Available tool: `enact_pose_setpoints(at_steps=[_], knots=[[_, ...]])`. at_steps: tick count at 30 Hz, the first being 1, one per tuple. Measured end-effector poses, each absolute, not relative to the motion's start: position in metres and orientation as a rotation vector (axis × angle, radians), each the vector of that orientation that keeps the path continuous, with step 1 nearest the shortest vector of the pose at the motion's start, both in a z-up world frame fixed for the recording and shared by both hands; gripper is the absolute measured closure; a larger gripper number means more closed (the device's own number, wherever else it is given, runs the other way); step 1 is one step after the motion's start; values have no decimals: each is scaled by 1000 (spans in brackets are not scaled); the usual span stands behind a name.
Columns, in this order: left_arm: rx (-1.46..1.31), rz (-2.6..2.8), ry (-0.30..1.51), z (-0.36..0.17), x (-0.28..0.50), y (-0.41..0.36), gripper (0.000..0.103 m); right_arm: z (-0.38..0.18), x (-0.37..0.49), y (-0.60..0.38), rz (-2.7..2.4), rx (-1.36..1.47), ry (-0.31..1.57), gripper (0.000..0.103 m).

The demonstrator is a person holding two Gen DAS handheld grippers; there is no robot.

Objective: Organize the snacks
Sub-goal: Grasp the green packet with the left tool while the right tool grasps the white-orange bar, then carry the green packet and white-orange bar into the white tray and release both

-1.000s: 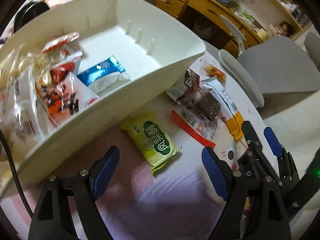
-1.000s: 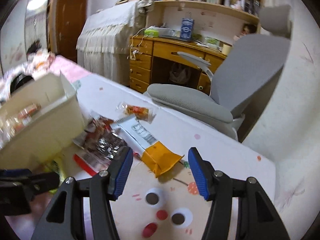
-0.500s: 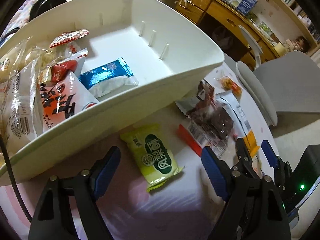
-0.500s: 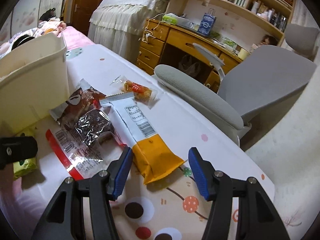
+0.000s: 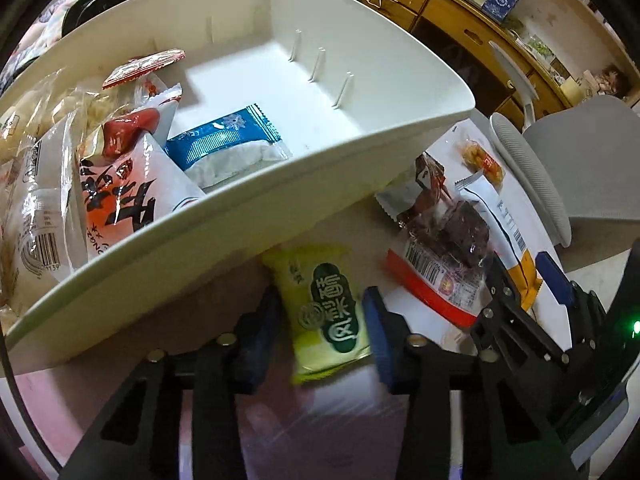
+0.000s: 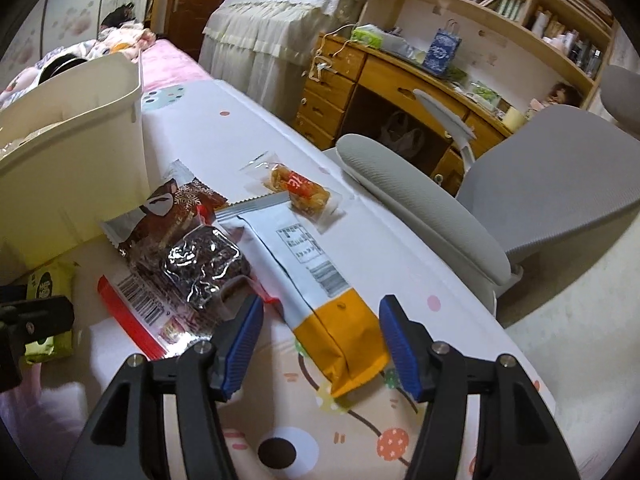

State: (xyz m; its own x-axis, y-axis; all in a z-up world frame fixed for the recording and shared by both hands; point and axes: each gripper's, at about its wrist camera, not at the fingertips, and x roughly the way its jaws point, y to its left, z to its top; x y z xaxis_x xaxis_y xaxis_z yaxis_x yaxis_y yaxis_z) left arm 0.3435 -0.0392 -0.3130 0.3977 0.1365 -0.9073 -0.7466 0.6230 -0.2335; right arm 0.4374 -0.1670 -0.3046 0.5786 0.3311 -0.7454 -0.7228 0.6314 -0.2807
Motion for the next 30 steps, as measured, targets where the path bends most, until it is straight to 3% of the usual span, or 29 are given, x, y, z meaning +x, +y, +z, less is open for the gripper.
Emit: enact_pose_setpoints(at_steps=[13, 15, 21, 30], knots=[[-739, 603, 1040, -307, 318, -31, 67, -301, 469, -162, 688, -527, 926, 35], [-748, 595, 1051, -306, 313, -30, 67, -301, 472, -162, 682, -499, 968, 37], [-802, 581, 1053, -300, 296, -21, 67, -298, 468, -169, 650, -461, 1065, 61], [-820, 554, 1083, -288, 265, -15, 67, -295, 448, -190, 540, -387, 1136, 63]])
